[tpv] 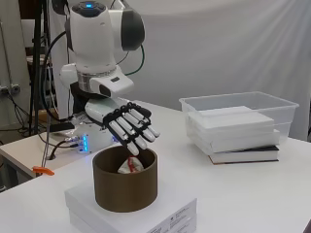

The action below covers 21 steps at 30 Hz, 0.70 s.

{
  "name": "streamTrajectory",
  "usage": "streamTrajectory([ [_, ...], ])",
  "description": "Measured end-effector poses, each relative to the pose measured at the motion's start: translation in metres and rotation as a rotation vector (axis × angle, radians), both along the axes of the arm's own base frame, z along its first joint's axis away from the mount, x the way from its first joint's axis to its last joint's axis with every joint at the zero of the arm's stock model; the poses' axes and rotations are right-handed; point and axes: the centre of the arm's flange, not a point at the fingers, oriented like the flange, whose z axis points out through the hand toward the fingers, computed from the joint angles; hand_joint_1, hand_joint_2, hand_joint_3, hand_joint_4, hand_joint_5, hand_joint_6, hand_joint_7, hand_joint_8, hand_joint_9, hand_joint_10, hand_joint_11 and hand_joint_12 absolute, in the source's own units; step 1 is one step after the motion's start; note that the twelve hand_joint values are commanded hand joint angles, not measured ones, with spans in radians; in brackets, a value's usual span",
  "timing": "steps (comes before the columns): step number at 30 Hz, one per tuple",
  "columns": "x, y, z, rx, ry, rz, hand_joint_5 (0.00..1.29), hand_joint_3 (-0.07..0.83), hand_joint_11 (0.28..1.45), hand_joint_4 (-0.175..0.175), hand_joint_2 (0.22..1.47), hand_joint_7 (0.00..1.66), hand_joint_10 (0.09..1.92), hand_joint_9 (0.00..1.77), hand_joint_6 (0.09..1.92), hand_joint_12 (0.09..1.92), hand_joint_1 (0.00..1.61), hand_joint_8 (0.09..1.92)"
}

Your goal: Teleoperate dual arm-hand system to remove items from a box

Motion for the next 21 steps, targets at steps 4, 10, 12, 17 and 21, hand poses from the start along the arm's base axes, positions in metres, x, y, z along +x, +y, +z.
streamTrajectory([
  [4,-0.007,0.014,0.003,-0.106,-0.020,-0.044,0.00,-0.006,0.38,-0.025,0.71,0.01,0.09,0.16,0.09,0.09,0.00,0.09],
  [10,-0.017,0.056,0.047,-0.145,-0.164,0.033,0.21,0.003,0.49,0.016,0.77,0.39,0.09,0.47,0.09,0.09,0.00,0.09],
  [12,-0.026,0.074,0.090,-0.177,-0.212,0.024,0.29,0.001,0.55,0.031,0.78,0.46,0.09,0.53,0.09,0.09,0.00,0.09],
  [17,-0.093,0.155,0.193,-0.206,-0.286,0.023,0.18,-0.007,0.52,0.028,0.76,0.31,0.09,0.38,0.09,0.09,0.00,0.09],
  [21,-0.155,0.196,0.235,-0.174,-0.294,0.028,0.15,0.002,0.53,0.021,0.78,0.31,0.09,0.40,0.09,0.09,0.00,0.09],
])
